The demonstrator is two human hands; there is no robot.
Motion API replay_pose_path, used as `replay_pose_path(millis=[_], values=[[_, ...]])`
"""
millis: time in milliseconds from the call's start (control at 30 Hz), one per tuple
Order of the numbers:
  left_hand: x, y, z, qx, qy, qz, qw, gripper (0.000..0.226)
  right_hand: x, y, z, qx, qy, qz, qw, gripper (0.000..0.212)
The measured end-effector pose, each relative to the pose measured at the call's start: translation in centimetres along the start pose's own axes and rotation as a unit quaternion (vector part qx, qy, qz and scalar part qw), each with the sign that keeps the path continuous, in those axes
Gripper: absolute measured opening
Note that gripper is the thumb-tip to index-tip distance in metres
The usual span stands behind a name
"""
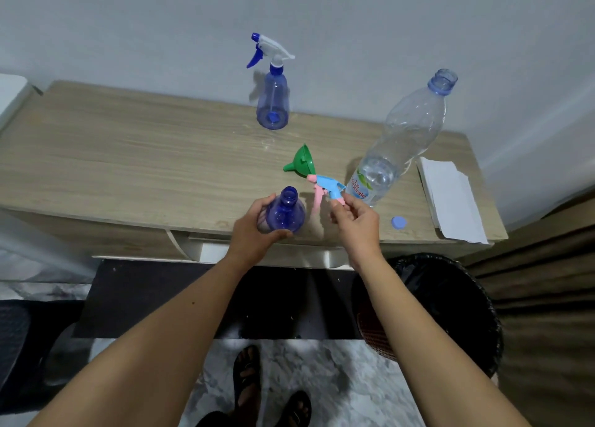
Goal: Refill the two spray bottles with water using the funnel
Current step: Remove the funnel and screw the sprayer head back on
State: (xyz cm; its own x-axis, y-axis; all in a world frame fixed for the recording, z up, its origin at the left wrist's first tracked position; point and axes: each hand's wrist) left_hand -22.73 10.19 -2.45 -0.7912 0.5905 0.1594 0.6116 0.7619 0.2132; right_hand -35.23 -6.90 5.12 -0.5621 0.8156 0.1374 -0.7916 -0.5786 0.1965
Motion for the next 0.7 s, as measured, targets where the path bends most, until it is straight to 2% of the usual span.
replay_pose_path(millis=[200, 700], values=[[0.1, 0.1, -0.2, 0.003, 0.001, 0.014, 1.0, 0.103, 0.4, 0.9, 2.8, -0.114, -0.012, 0.02, 0.993, 0.033], [-0.1, -0.2, -0.1, 0.031, 0.008, 0.007, 0.999, 0.095, -0.1, -1.2, 9.7, -0.119, 0.122, 0.125, 0.977, 0.035]])
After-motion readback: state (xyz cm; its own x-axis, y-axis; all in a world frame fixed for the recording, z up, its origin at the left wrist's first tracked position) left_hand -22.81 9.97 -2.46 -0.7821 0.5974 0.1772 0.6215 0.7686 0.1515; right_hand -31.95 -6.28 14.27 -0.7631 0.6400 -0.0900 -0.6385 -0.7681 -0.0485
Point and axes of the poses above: each hand's wrist, its own x-axis away from the middle knuckle, its own y-axis out of the back of the hand, z = x × y, and after that the axes turned 6 degrees about y, right-handed
